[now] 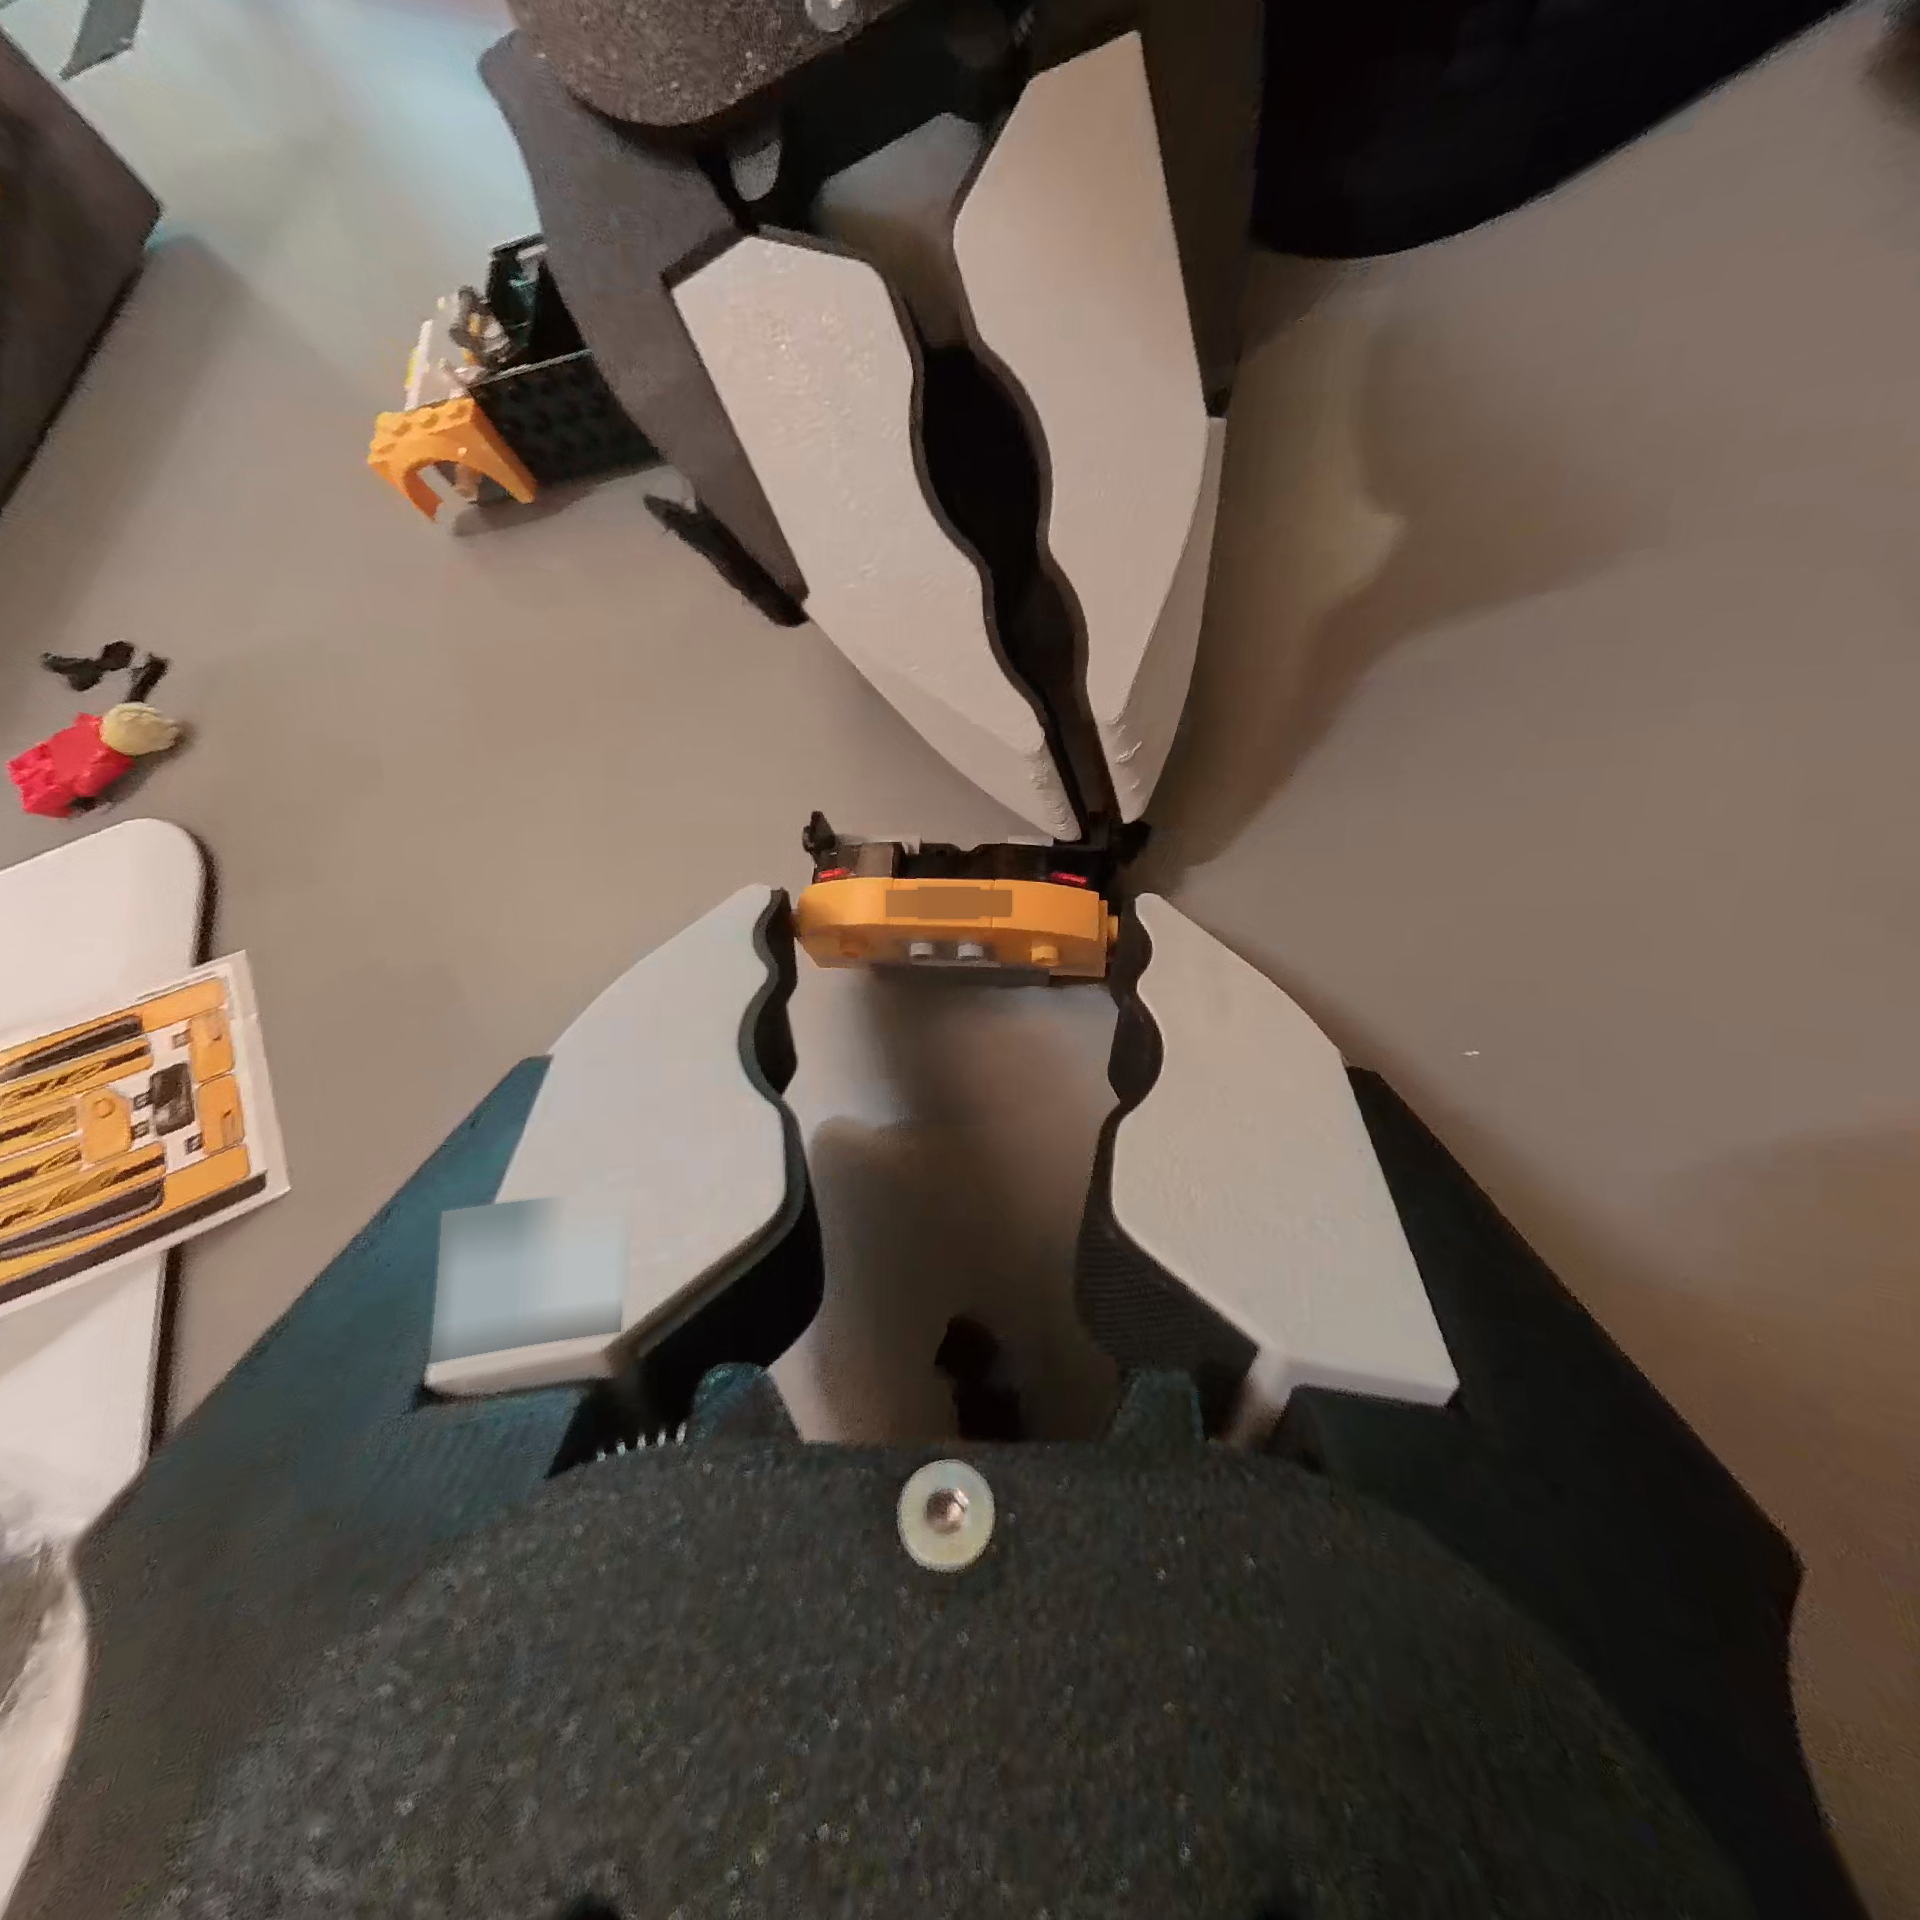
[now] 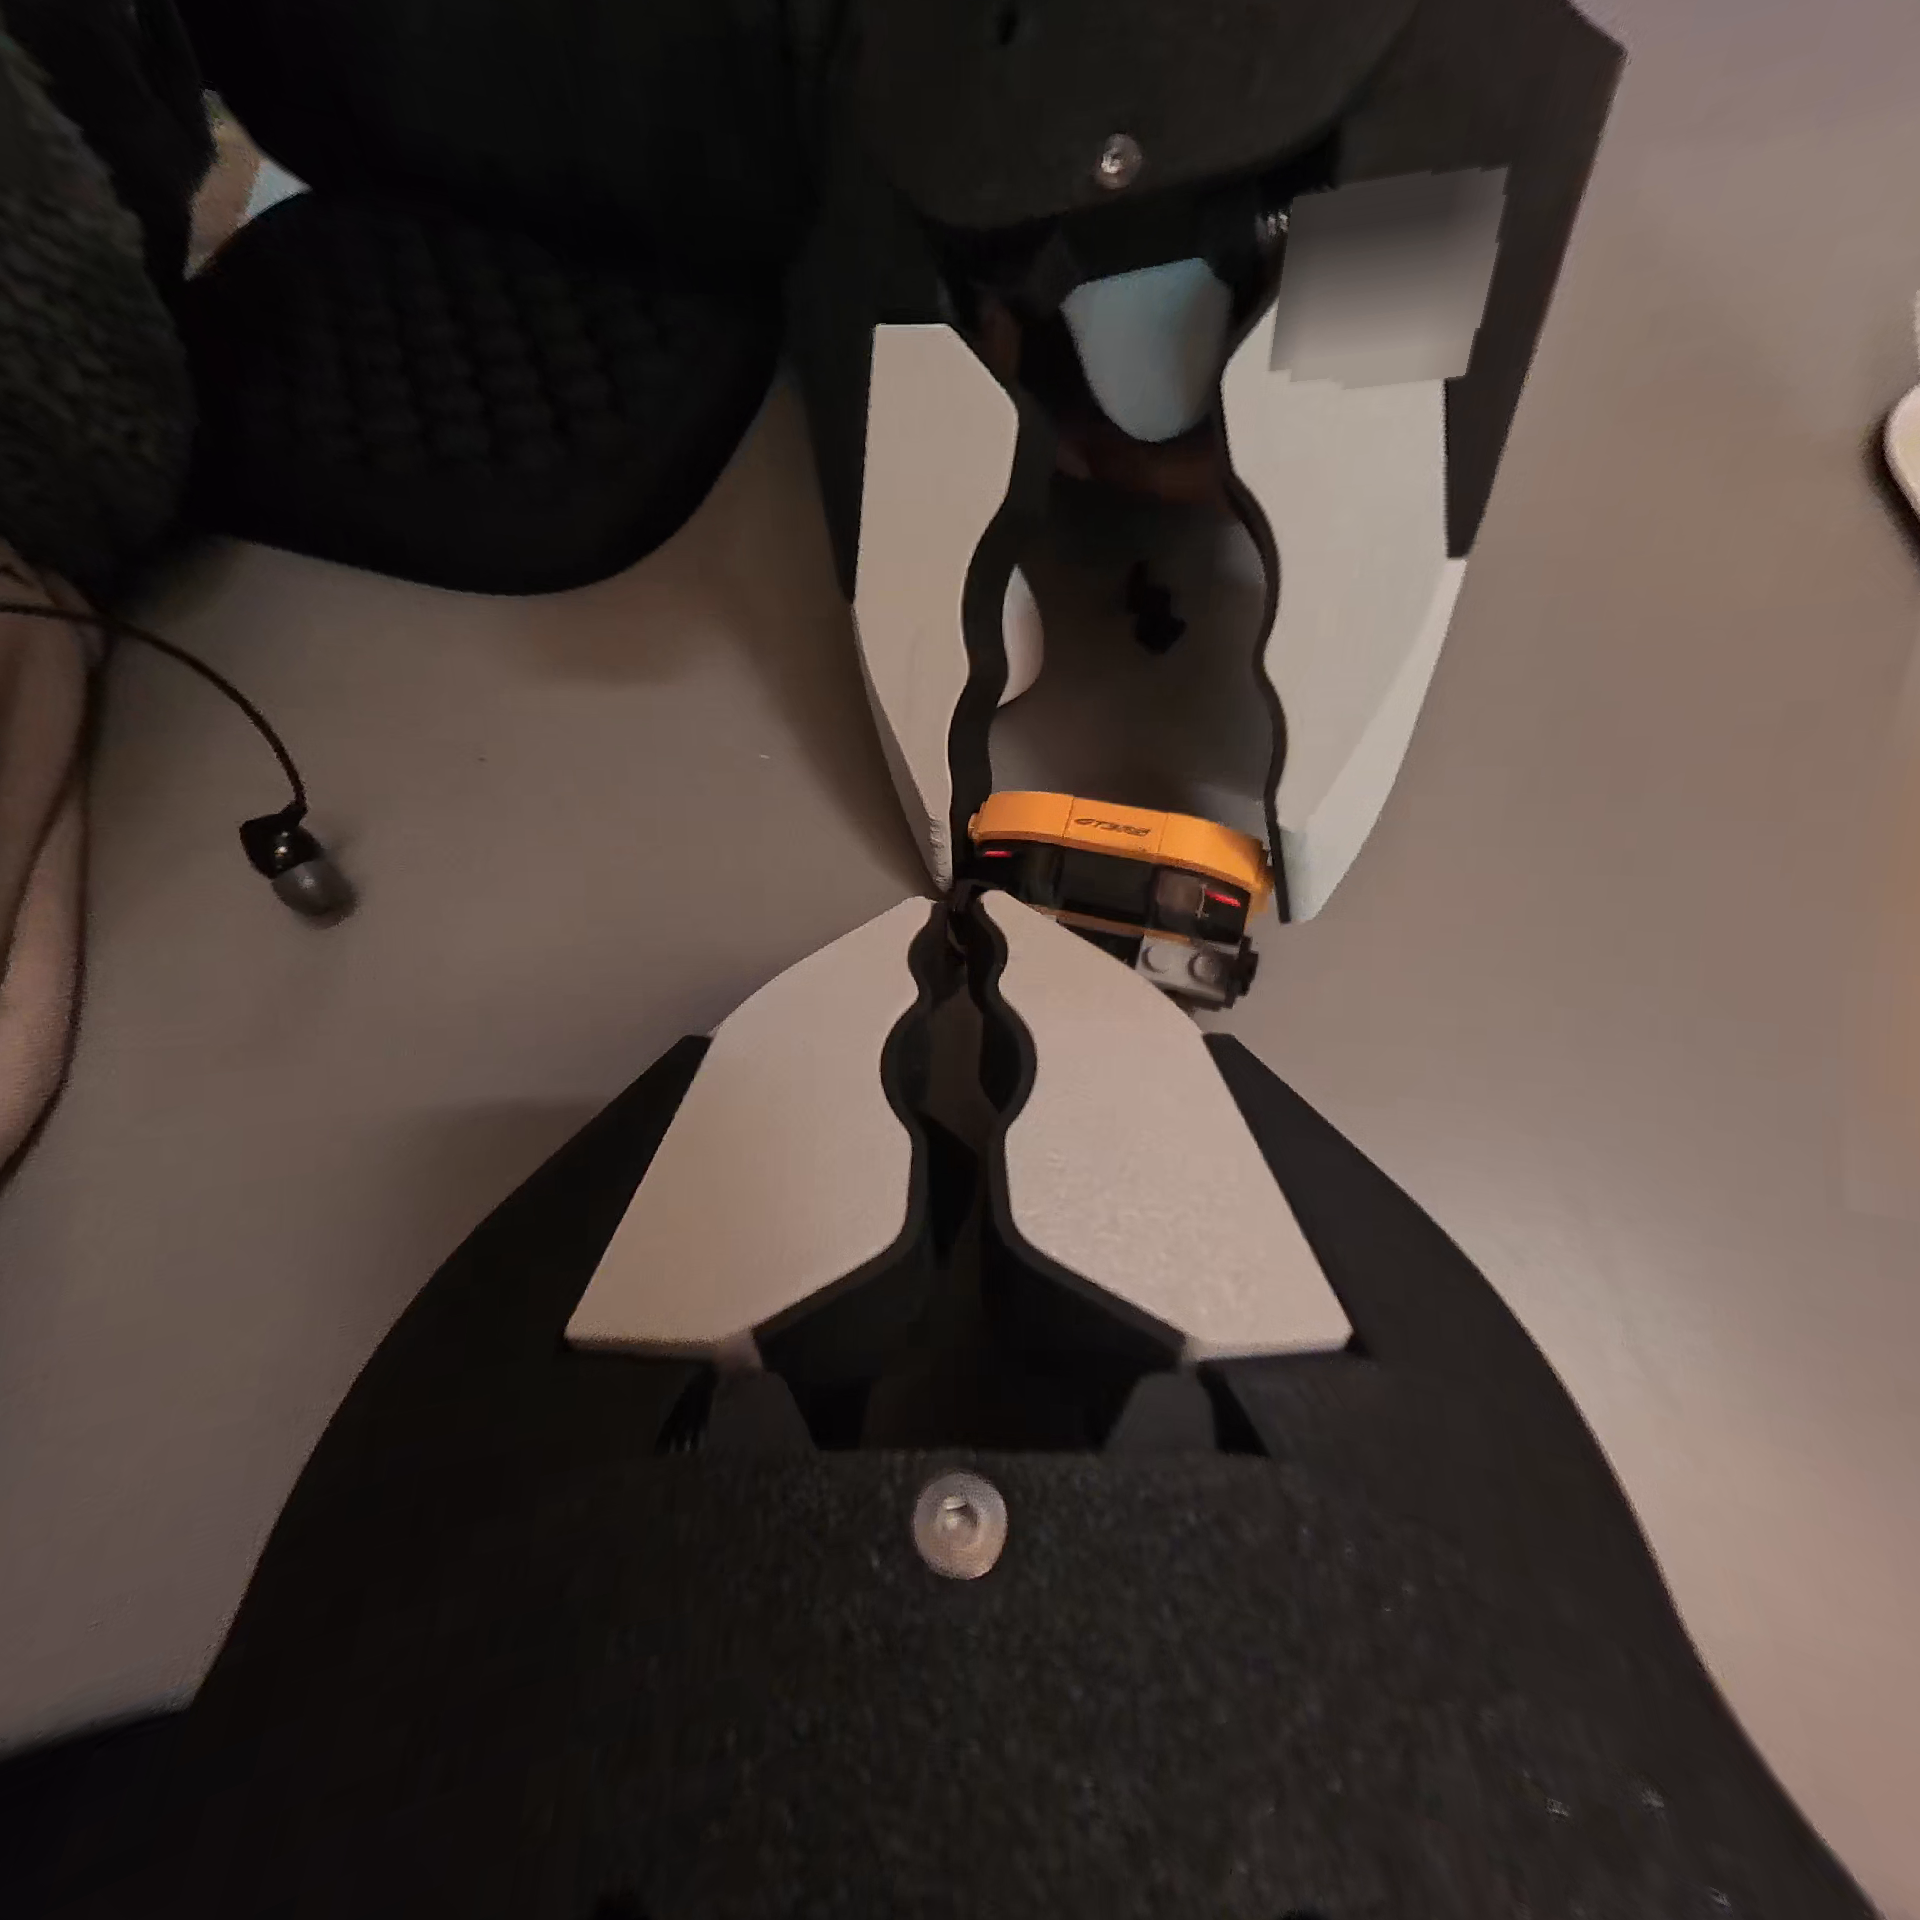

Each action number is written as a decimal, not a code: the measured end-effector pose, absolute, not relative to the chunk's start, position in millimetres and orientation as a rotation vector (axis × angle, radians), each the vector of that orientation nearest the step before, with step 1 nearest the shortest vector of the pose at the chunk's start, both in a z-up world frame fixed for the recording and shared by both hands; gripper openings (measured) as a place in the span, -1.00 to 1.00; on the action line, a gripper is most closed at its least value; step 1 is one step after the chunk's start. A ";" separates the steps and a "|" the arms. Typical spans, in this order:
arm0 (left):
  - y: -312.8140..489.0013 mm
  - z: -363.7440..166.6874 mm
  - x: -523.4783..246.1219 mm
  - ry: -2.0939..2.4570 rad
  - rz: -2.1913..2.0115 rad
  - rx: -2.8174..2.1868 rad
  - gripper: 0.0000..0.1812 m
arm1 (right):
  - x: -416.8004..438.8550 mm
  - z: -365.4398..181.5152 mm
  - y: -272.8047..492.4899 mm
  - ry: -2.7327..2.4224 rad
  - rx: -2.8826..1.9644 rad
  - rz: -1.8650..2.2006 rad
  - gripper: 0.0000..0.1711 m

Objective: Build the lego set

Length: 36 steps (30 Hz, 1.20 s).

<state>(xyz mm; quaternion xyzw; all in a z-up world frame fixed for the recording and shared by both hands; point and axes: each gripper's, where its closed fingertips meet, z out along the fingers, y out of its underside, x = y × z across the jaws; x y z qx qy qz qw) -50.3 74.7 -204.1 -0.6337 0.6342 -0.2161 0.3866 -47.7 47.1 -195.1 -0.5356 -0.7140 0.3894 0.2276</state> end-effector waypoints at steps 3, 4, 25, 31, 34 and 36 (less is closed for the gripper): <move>70.2 -205.1 -46.9 1.674 -0.620 -1.585 -0.35 | -46.0 -194.7 42.1 -2.003 -1.451 1.126 -0.96; 68.6 -205.3 -45.6 1.690 -0.644 -1.577 -0.35 | -45.4 -194.5 40.5 -2.012 -1.445 1.145 -0.96; 55.5 -206.0 -36.7 1.836 -0.751 -1.480 -0.35 | -39.2 -193.7 26.8 -2.121 -1.429 1.300 -1.00; 54.7 -206.3 -36.8 1.843 -0.737 -1.478 -0.35 | -38.2 -193.6 25.9 -2.112 -1.465 1.329 -1.00; 54.8 -206.5 -37.0 1.842 -0.734 -1.480 -0.35 | -38.2 -193.7 26.1 -2.105 -1.472 1.329 -1.00; 55.6 -206.6 -38.0 1.841 -0.725 -1.484 -0.35 | -38.9 -193.6 27.2 -2.091 -1.482 1.323 -1.00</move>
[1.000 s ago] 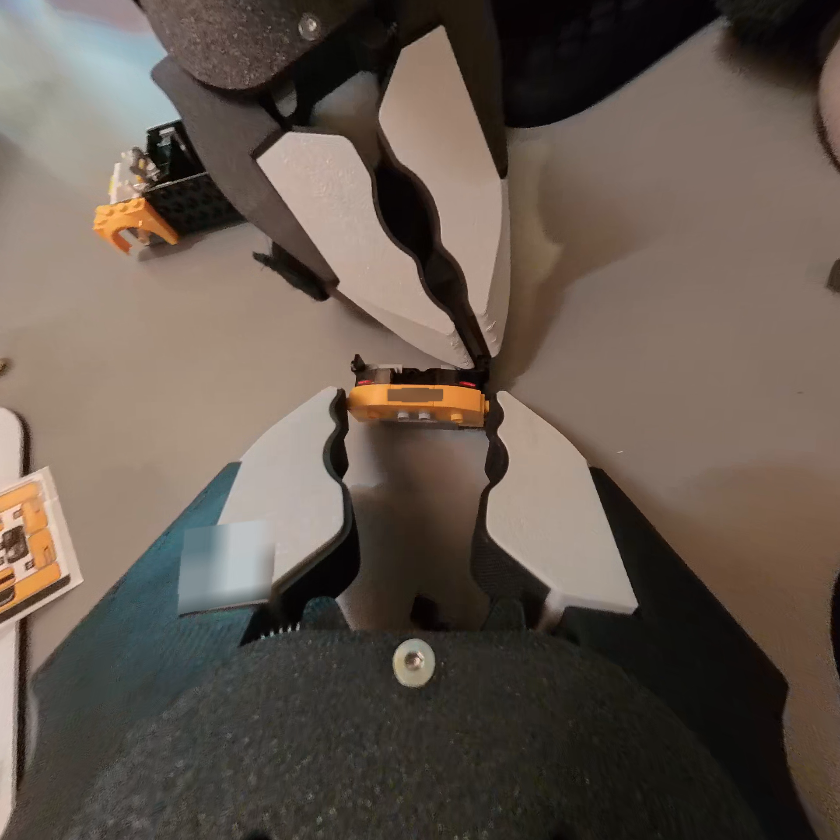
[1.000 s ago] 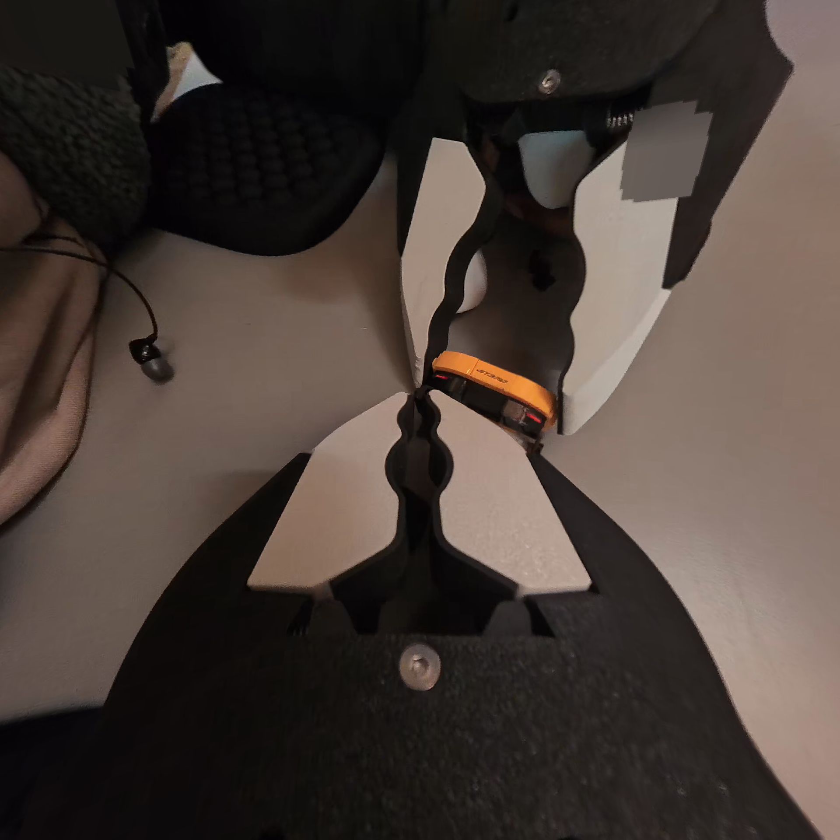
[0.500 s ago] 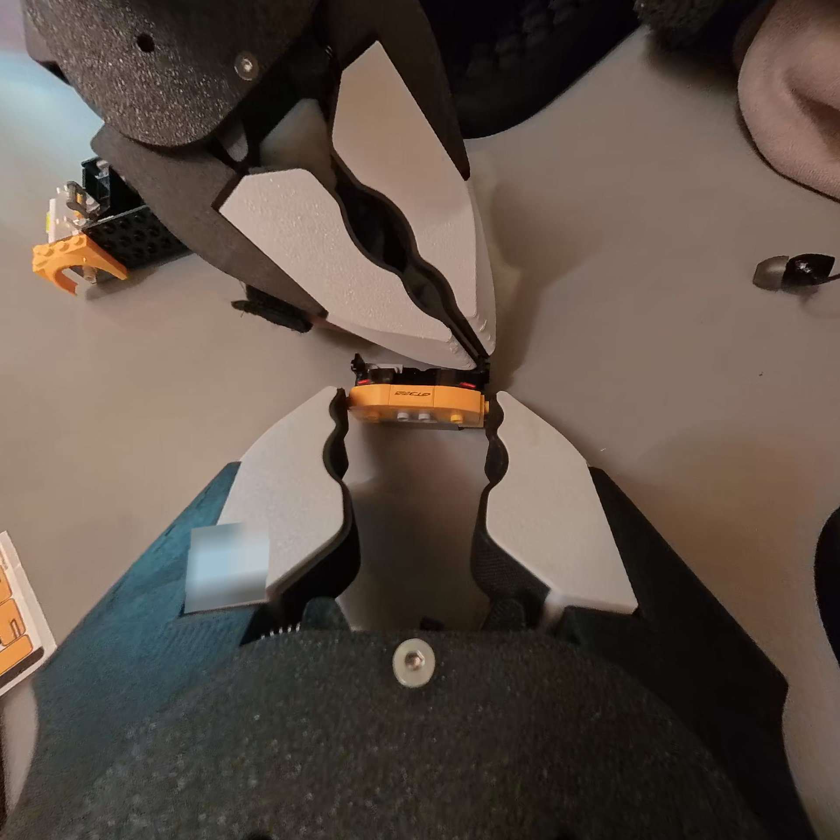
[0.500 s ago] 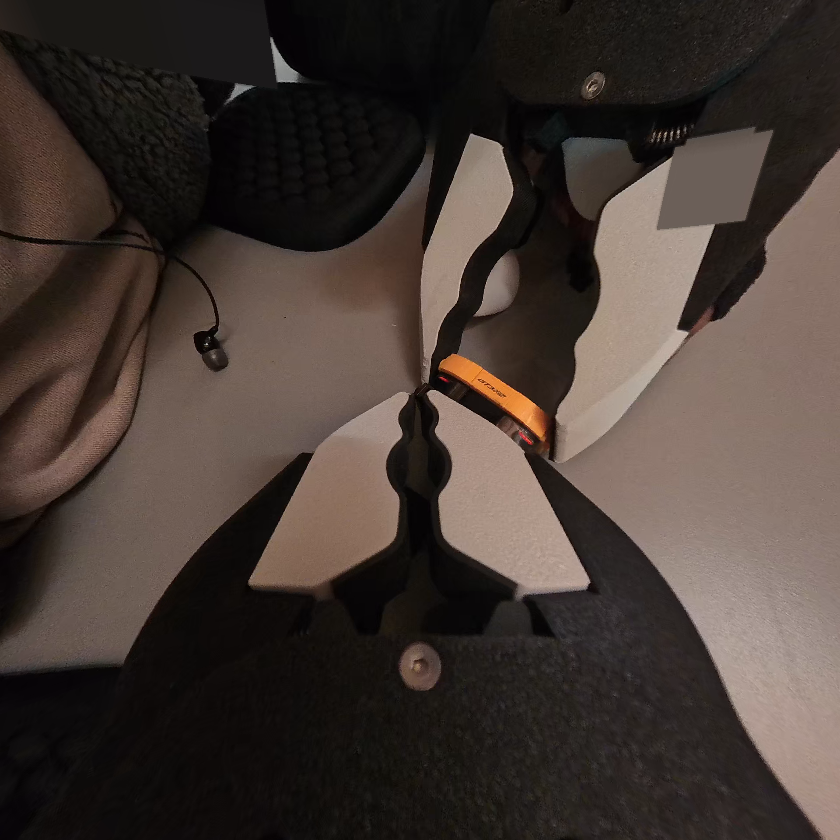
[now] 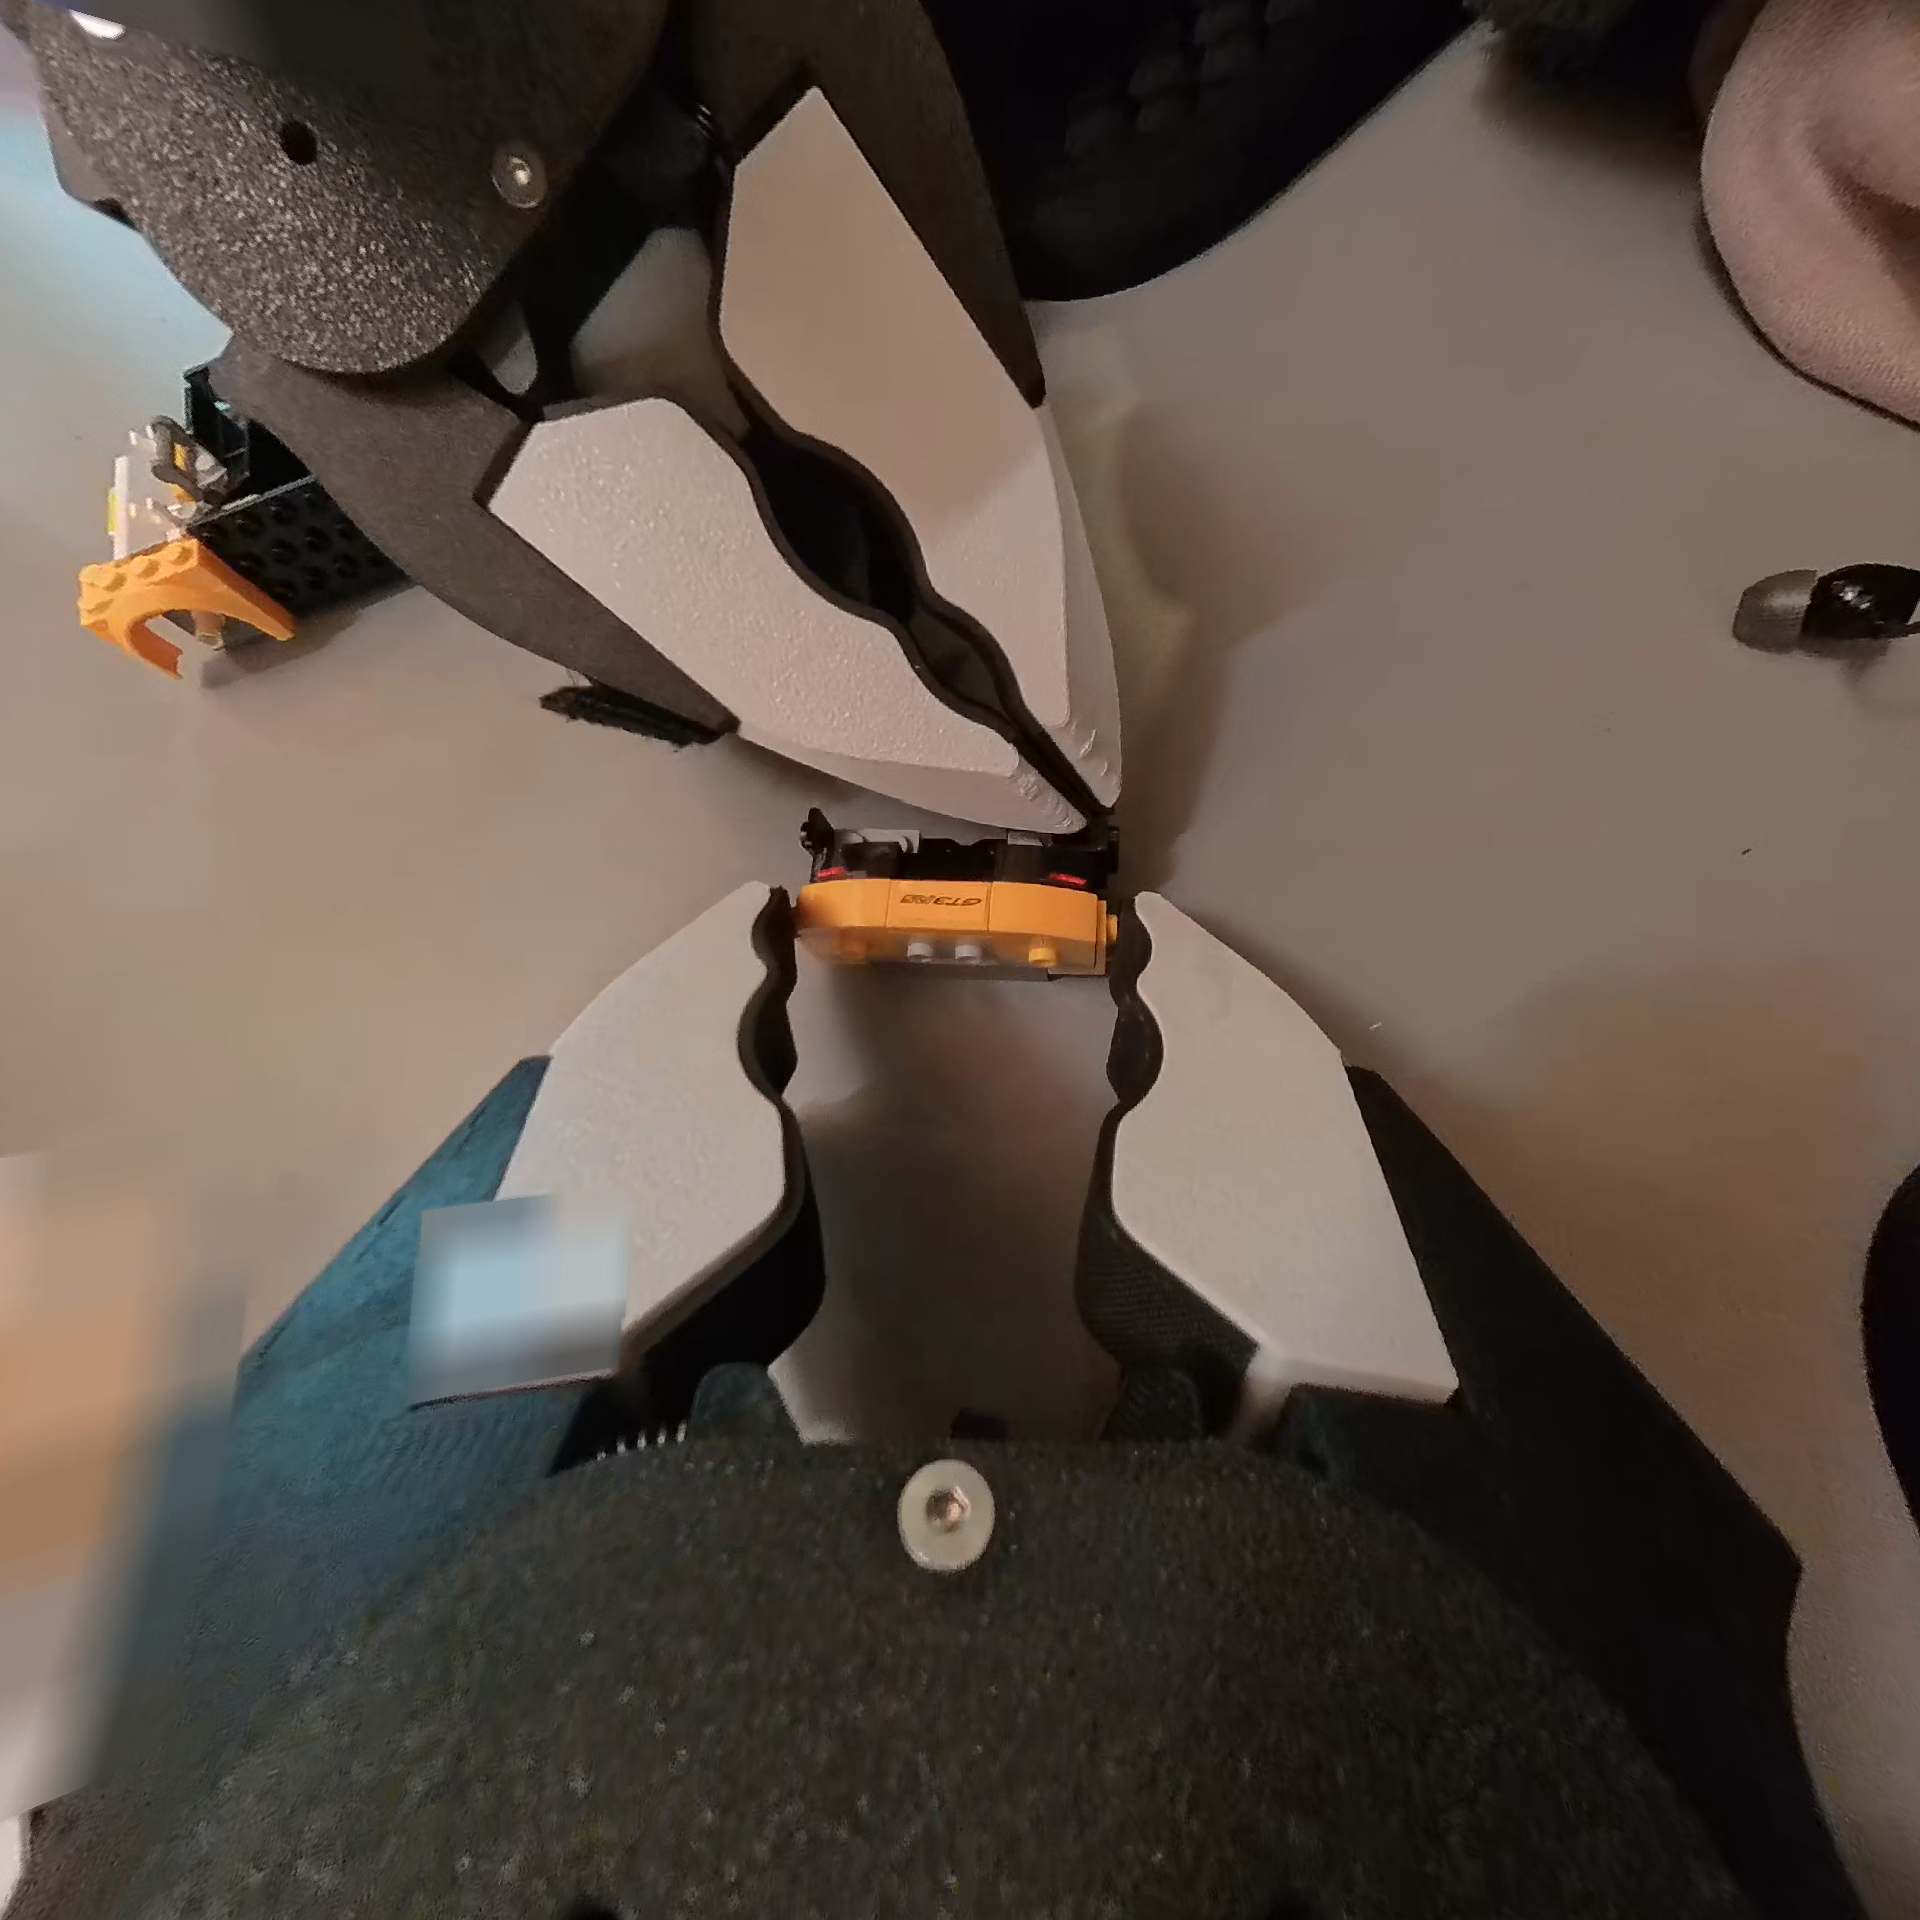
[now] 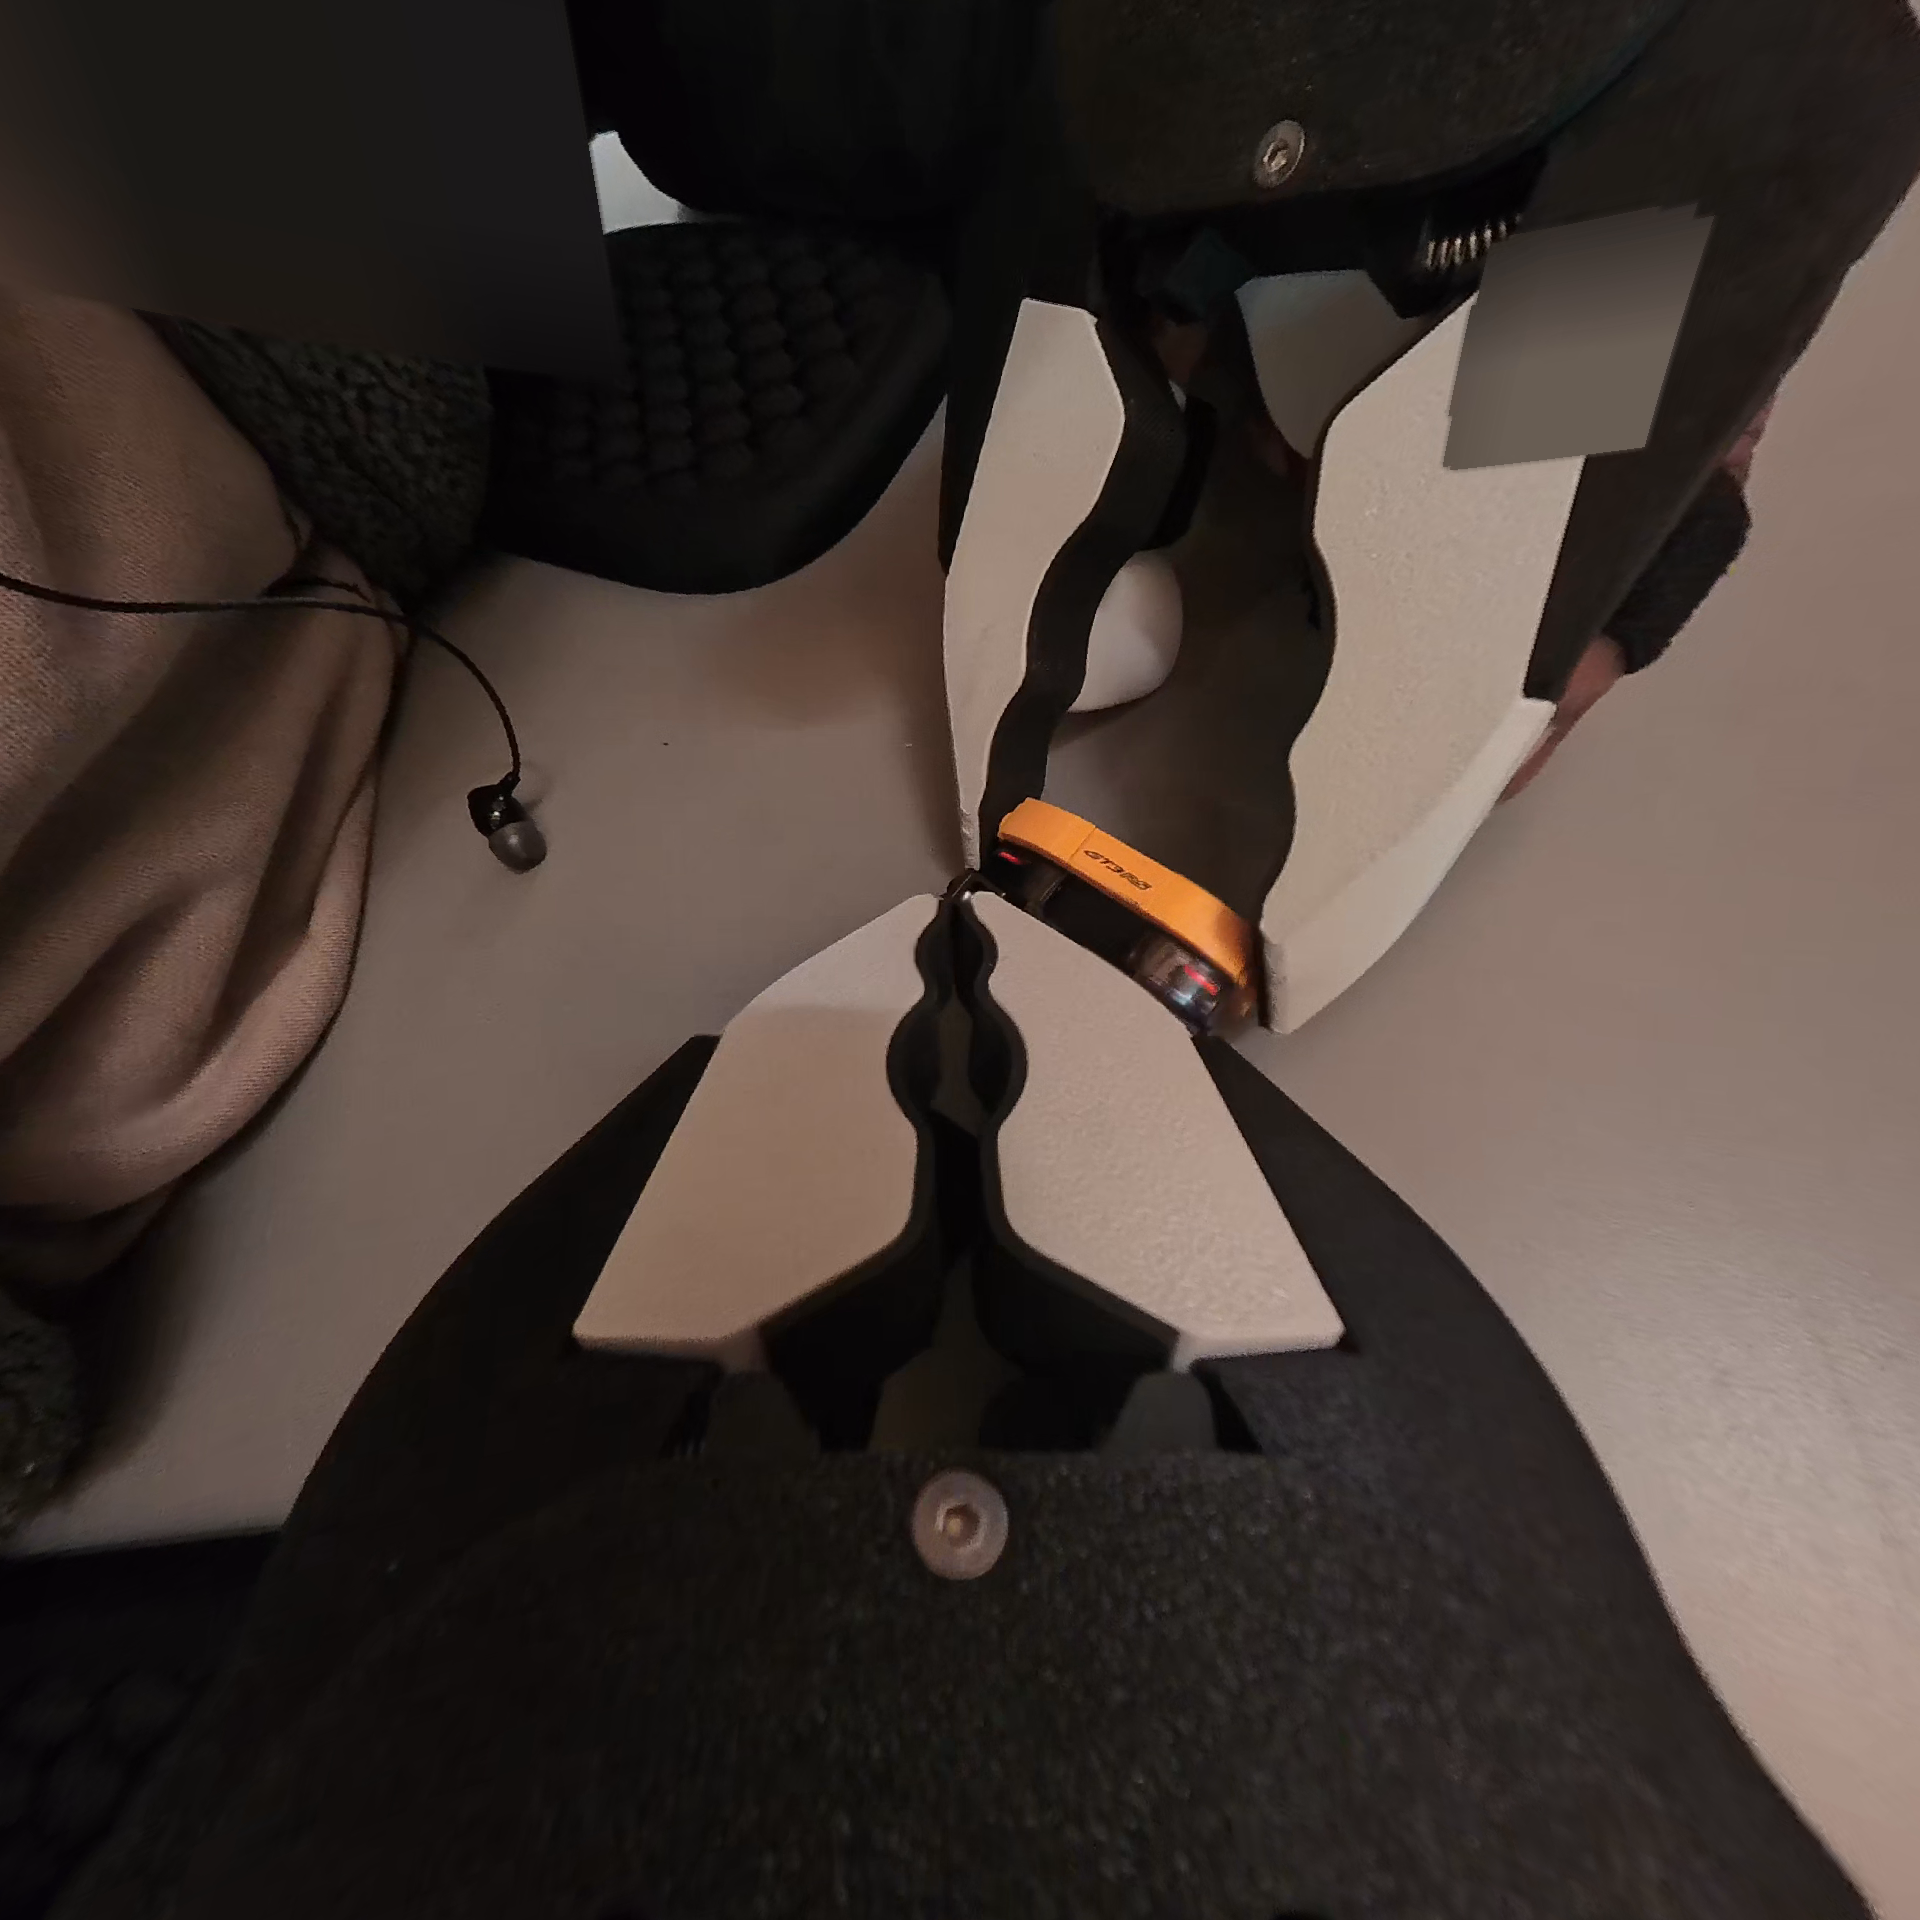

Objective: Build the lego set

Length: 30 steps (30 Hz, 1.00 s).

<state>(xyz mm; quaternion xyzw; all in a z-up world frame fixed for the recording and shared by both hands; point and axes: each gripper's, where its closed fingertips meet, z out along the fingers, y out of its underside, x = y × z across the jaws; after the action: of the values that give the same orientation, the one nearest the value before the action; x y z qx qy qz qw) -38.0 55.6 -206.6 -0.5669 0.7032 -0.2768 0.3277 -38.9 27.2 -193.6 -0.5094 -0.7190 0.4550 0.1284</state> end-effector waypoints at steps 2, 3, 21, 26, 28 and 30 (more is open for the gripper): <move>57.0 -206.6 -39.2 1.834 -0.724 -1.492 -0.35 | -40.0 -193.6 28.7 -2.075 -1.490 1.314 -1.00; 57.0 -206.7 -39.3 1.831 -0.725 -1.491 -0.35 | -40.0 -193.6 28.7 -2.072 -1.494 1.315 -1.00; 56.5 -207.1 -45.4 1.819 -0.713 -1.512 -0.35 | -43.7 -187.1 31.2 -1.953 -1.483 1.254 -1.00; 56.2 -206.7 -45.0 1.800 -0.745 -1.525 -0.35 | -43.1 -191.8 32.7 -1.994 -1.443 1.165 -0.84; 56.3 -206.2 -44.8 1.787 -0.769 -1.542 -0.35 | -43.8 -194.5 34.4 -2.006 -1.429 1.112 -0.85; 56.5 -205.1 -45.0 1.766 -0.812 -1.576 -0.35 | -45.3 -194.5 35.1 -2.012 -1.397 1.064 -0.89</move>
<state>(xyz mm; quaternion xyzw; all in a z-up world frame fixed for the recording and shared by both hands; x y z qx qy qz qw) -45.0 56.5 -205.1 -0.5980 0.6699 -0.3081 0.3141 -45.3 35.1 -194.5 -0.5088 -0.7325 0.3874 0.2335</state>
